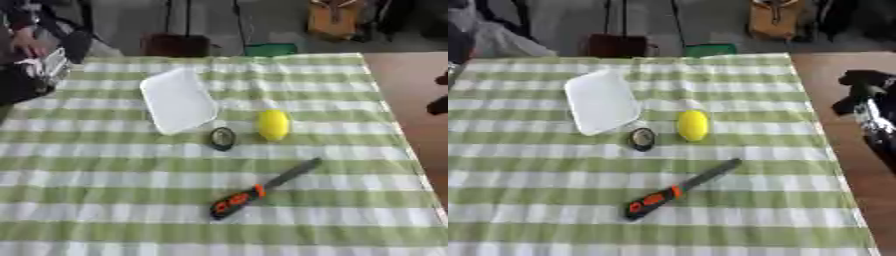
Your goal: Pick up objects on the table and place them in the box.
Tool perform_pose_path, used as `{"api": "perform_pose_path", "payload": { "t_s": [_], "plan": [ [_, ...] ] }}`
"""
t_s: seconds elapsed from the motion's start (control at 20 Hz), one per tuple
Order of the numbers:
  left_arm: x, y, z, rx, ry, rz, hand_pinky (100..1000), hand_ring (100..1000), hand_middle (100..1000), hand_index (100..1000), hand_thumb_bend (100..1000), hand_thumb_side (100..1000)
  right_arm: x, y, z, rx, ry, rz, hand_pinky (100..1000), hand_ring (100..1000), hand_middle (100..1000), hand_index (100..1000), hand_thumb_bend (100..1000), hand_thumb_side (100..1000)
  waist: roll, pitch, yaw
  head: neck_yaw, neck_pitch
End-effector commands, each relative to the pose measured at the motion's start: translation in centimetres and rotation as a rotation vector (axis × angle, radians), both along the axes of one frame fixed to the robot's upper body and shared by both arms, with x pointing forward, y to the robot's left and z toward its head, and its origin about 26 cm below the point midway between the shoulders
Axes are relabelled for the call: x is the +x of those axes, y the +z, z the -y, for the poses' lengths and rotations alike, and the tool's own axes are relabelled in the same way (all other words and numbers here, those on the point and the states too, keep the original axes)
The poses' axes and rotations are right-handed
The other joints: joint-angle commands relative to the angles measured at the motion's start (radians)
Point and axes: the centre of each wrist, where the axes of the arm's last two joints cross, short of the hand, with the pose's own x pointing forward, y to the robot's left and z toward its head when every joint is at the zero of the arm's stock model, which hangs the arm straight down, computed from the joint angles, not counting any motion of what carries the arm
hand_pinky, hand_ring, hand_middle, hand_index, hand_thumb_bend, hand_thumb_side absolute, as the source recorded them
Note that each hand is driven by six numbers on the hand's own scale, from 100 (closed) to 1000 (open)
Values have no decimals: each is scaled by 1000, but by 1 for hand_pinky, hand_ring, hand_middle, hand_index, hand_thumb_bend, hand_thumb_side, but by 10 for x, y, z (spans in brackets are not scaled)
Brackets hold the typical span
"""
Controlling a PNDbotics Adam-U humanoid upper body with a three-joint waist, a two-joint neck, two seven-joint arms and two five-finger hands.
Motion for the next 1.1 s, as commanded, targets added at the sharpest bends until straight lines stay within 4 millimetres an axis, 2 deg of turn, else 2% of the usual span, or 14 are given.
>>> {"api": "perform_pose_path", "payload": {
  "t_s": [0.05,0.6,0.8,0.9,1.1],
  "plan": [
    [-1,12,-1,33,-4,27,530,744,715,836,476,488,-2,9,-1,-16,5,29,586,564,710,782,173,614,0,-16,-2,-1,-7],
    [17,14,14,90,-23,-21,522,742,711,839,452,532,-2,9,-1,-20,13,25,586,563,710,782,172,614,2,-20,-5,4,-11],
    [40,17,39,169,-15,-72,524,744,718,842,444,545,-1,9,-3,-23,27,21,586,564,711,782,171,614,5,-23,-15,8,-10],
    [45,16,52,188,-46,-70,537,747,727,851,440,557,-1,9,-3,-24,31,20,586,563,710,782,171,614,5,-23,-21,10,-10],
    [72,15,74,317,-4,-124,551,749,735,854,431,577,-1,10,-4,-28,40,18,586,563,711,783,171,614,8,-26,-41,17,-9]
  ]
}}
